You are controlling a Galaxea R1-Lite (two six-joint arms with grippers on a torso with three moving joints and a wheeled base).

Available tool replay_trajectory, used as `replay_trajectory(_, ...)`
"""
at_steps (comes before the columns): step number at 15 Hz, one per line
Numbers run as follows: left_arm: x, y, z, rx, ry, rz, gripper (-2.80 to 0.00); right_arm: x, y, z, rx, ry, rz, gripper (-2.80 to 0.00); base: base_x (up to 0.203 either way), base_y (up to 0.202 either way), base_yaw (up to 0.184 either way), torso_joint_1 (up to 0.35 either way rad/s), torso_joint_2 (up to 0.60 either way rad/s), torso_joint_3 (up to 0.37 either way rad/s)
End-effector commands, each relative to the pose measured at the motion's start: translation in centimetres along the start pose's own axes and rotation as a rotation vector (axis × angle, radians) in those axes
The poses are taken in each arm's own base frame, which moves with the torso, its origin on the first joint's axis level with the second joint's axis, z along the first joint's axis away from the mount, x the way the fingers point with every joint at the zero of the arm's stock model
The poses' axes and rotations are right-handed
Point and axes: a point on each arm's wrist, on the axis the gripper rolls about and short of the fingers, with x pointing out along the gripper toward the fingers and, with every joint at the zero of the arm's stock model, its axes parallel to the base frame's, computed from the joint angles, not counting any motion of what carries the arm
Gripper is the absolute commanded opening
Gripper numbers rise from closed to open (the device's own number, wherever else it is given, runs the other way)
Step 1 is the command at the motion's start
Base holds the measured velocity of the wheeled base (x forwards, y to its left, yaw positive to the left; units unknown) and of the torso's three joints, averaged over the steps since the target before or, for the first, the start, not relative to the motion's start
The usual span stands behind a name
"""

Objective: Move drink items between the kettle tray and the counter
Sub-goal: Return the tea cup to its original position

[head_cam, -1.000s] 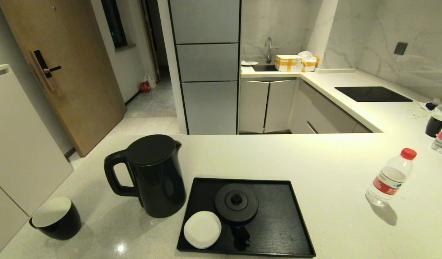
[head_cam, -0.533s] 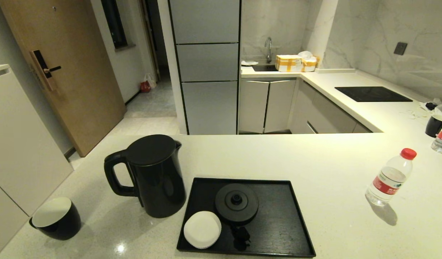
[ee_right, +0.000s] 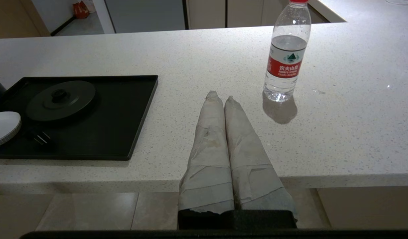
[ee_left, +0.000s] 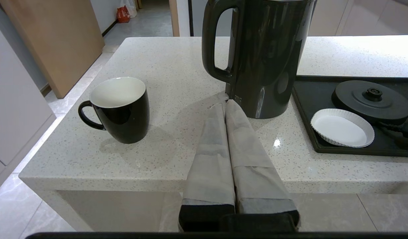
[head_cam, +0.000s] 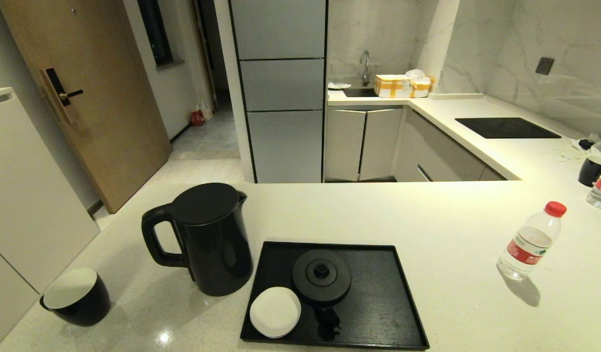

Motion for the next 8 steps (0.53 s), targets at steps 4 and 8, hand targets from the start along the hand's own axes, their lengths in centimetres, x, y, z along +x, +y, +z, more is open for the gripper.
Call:
replay_trajectory(4, -0.2, 0.1, 0.9, 0.027, 0.044, 0.019, -2.80, 0.0, 0.0, -0.1, 0.000, 0.003, 0.001, -2.80, 0.000, 0.000, 0.000, 0.000, 0.00, 0.000)
replay_trajectory(8, 1.3, 0.5, 11.9, -0.065, 0.241, 0.203, -2.80, 0.0, 0.0, -0.1, 0.000, 0.003, 0.002, -2.80, 0.000, 0.000, 0.000, 0.000, 0.00, 0.000)
